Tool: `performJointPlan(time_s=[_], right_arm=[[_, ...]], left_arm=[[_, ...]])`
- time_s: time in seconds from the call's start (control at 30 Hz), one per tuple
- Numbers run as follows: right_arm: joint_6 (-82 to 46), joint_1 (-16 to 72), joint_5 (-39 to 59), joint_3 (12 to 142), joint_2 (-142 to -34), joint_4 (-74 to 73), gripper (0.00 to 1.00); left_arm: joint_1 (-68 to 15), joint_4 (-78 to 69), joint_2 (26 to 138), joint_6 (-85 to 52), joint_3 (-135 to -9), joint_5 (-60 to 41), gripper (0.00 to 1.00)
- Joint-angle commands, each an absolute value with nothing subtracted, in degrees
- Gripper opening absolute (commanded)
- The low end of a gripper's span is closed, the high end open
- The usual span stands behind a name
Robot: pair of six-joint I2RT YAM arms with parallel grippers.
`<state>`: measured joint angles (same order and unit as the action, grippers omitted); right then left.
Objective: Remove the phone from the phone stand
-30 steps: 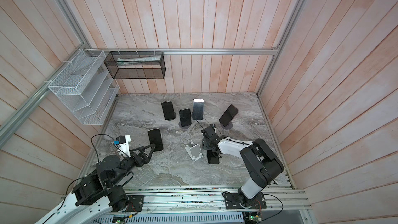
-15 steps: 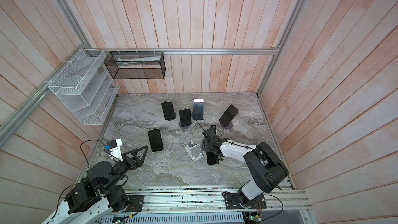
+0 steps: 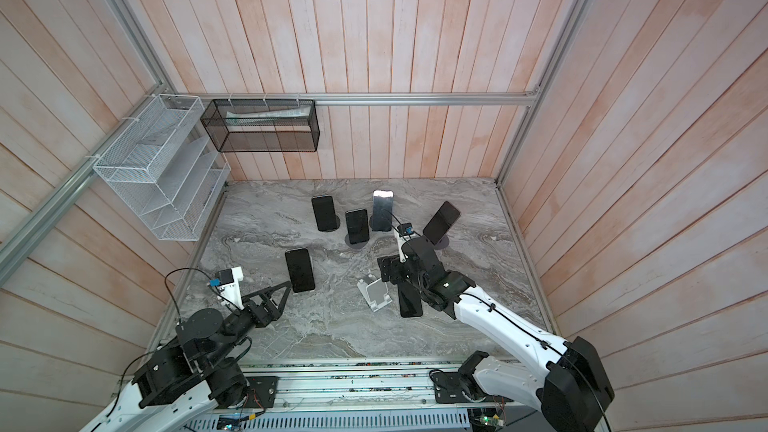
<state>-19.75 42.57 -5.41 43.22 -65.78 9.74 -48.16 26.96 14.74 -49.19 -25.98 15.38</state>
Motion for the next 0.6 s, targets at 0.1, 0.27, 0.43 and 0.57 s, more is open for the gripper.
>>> performJointPlan(time_s=[0.1,0.27,0.43,0.57], right_arm=[[-17.8,46.88,-2.18,44.11,-74.98,11.19,0.92],[-18.6,47.93,-2.21,44.27,-79.46,10.75,0.92],[-19.31,49.01,-3.22,43.6,-82.12,8.72,0.82],[-19.76,49.55,-5.56,43.59,-82.2,8.41,0.64]], left_arm=[[-48.08,21.68,18.59,-51.37,-24.08,10.69,1.0],[-48.08,21.63,19.63,-51.58,-24.87,9.8,1.0],[-48.15,21.12,19.42,-52.01,-24.87,10.11,1.0],[-48.1,20.4,20.19,-52.29,-24.95,9.94,1.0]])
